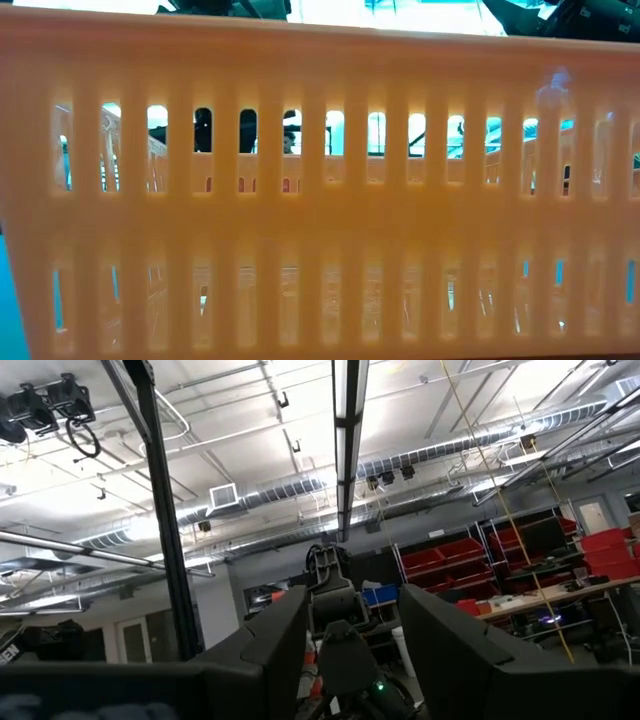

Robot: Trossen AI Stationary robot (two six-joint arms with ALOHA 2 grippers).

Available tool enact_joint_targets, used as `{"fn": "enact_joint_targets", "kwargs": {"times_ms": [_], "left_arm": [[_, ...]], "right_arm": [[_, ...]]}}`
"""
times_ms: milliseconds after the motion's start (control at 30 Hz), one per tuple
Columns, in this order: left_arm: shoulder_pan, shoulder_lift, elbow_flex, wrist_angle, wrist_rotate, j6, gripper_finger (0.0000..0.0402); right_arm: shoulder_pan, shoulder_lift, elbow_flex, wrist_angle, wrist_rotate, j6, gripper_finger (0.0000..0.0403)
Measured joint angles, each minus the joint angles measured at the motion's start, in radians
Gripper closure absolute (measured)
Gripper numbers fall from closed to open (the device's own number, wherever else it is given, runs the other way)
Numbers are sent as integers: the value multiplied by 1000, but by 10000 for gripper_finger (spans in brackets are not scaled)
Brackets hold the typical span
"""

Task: Stack baskets on shelf by color
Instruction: Stack the bottom black basket on top of the black basket on the shelf

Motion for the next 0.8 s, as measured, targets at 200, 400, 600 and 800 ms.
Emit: {"fn": "enact_joint_targets", "kwargs": {"times_ms": [200,400,600,800], "left_arm": [[0,0,0,6,0,-10,306],[0,0,1,6,0,4,226],[0,1,1,8,2,48,200],[11,34,-12,39,26,54,239]], "right_arm": [[0,0,0,0,0,0,248],[0,0,0,0,0,0,248],[0,0,0,-7,0,0,248],[0,0,0,-6,0,0,248]]}}
